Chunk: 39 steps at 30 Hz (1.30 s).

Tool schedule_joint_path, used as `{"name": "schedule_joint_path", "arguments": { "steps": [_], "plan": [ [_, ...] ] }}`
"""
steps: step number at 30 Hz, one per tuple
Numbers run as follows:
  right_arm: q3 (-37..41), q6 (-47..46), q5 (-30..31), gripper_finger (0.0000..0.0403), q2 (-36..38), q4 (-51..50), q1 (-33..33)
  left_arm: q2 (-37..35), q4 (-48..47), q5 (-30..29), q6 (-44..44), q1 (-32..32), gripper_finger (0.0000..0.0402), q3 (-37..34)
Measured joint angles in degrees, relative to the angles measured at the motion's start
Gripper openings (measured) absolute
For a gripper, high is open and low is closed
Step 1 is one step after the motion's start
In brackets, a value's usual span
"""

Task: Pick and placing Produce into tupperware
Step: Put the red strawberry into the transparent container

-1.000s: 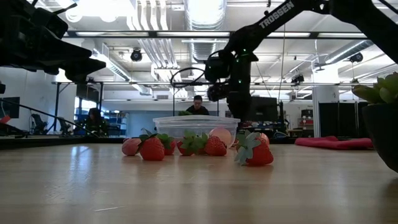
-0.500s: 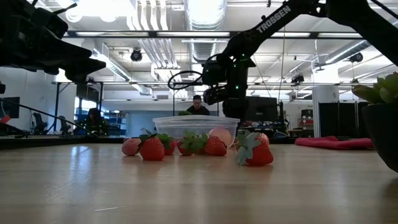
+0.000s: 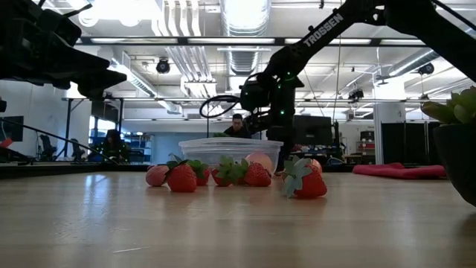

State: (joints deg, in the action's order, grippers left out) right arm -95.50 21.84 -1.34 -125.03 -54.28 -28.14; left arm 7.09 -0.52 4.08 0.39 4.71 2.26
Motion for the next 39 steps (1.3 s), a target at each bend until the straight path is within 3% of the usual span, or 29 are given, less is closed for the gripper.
{"name": "schedule_joint_path", "arguments": {
  "steps": [13,32,39],
  "plan": [
    [-0.76,-4.72,-0.07,0.0125,0.09,0.06,0.00,0.01,0.00,0.01,0.01,-0.02,0.0255,-0.01],
    [-7.06,-10.97,0.54,0.0118,5.84,-4.43,-2.29,0.02,0.01,0.00,0.02,-0.02,0.0255,0.00],
    [-11.55,-12.51,-7.55,0.0118,8.09,-9.42,1.43,0.02,0.03,0.00,0.00,-0.02,0.0255,0.00]
  ]
}}
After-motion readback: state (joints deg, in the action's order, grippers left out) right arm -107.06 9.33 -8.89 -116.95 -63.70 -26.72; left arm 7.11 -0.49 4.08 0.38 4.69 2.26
